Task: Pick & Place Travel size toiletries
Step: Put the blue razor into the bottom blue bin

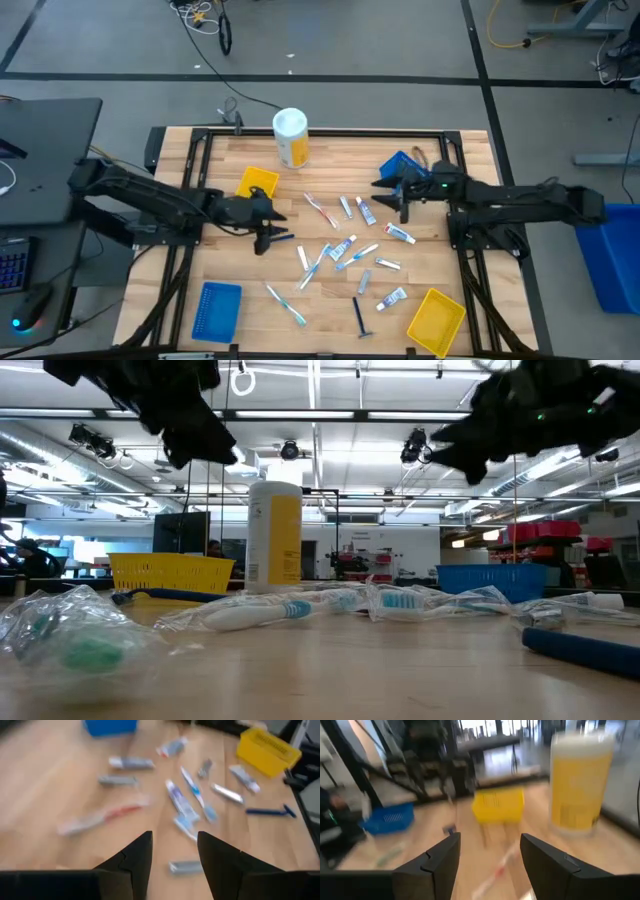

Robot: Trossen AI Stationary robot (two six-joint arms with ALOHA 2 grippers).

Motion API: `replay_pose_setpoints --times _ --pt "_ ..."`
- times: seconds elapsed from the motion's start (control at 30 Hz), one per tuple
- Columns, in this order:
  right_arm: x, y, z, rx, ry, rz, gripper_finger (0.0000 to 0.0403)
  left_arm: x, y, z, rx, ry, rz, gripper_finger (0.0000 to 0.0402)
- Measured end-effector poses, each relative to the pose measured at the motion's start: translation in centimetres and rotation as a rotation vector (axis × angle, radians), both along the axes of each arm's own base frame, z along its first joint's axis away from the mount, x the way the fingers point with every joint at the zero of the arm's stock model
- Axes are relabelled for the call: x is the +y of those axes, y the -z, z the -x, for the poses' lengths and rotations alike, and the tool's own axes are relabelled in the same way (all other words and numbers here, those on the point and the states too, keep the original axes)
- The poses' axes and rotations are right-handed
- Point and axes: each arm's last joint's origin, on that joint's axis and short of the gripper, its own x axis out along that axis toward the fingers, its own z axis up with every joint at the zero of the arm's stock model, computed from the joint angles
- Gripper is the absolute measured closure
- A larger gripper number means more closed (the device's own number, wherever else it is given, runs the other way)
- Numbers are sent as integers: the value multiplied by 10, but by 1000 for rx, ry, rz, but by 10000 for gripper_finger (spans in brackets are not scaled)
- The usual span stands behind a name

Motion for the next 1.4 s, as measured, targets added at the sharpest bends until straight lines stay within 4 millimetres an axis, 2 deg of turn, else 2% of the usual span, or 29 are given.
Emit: replay_pose_setpoints --times 0.2,0.4,0.83,1.13,1.4 --pt "-5 27 -18 139 -2 -31 176 -9 28 -10 149 22 -17 237" --pt "-7 39 -25 182 -2 -43 173 -13 55 -16 299 42 -13 237" --pt "-7 39 -25 179 -2 -42 204 -12 90 -17 501 -44 -44 237" --pt "-7 37 -26 157 -1 -36 198 -11 92 -15 530 -50 -68 237" --pt "-7 35 -26 141 -1 -31 187 -12 105 -12 596 -23 -40 238"
